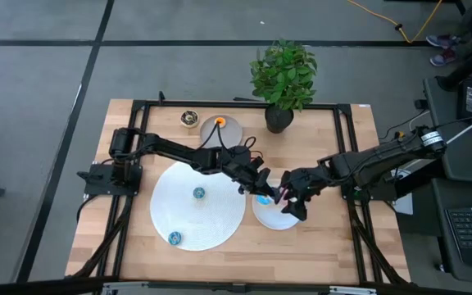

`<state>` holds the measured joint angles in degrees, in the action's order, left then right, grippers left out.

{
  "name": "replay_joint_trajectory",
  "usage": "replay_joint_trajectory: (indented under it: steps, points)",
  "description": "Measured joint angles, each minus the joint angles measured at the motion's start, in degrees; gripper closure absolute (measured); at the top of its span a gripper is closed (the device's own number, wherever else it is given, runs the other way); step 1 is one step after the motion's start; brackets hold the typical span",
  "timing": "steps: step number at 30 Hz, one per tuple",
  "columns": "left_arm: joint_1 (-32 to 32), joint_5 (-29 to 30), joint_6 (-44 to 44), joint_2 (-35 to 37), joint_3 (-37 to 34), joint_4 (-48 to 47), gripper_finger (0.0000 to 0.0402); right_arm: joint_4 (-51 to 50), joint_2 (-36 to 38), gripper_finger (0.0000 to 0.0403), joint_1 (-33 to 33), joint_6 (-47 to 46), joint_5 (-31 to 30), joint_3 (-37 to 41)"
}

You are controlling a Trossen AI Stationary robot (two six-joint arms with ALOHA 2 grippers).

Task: Pick & Place donuts
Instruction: Put the small purple donut on the brown plate

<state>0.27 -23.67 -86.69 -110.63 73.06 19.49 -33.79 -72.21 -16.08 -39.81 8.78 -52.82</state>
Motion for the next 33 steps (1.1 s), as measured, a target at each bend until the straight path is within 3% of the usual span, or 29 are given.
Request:
replay_joint_trajectory:
  steps: [9, 20, 33]
  points:
    - [2.06, 1.67, 3.21, 0.00, -0.04, -1.26, 0.0363, -3.44, 0.01, 0.0118, -1.05, -0.12, -2.65, 0.04]
    - [4.38, 5.86, 10.55, 0.15, -0.12, -10.90, 0.0359, -5.54, 0.11, 0.0118, -5.20, -1.44, -8.83, 0.04]
    - [10.09, 14.56, 20.96, 6.55, -0.09, -31.63, 0.0361, -6.95, 0.11, 0.0118, -6.71, -1.87, -13.79, 0.04]
